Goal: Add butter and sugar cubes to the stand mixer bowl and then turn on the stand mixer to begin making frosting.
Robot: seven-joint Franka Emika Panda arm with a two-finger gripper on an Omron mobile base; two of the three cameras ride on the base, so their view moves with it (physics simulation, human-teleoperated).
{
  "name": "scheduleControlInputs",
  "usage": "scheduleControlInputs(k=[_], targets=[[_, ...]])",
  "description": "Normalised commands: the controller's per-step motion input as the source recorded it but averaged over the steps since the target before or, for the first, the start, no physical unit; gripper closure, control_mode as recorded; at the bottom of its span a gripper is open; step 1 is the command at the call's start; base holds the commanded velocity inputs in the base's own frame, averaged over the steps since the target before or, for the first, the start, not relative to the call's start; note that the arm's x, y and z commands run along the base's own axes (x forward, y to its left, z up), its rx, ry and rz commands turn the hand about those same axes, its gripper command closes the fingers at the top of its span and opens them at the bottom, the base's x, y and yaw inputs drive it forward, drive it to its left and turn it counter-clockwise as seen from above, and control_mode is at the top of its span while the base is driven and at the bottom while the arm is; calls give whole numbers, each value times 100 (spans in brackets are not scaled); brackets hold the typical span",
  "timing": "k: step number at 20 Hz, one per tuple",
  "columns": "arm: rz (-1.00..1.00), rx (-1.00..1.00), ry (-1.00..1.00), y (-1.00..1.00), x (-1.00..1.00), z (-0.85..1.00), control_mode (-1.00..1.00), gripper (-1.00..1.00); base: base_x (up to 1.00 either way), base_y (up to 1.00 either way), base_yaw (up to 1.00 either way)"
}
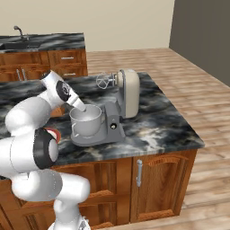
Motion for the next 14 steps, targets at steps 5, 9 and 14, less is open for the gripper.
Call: scheduleControlInputs(k=[5,9,14], targets=[[33,10,-7,-22,-80,45,-100,-100,0,0,0],[46,3,0,-14,-78,15,-100,-100,0,0,0],[42,0,6,10,-39,33,-100,-100,0,0,0]])
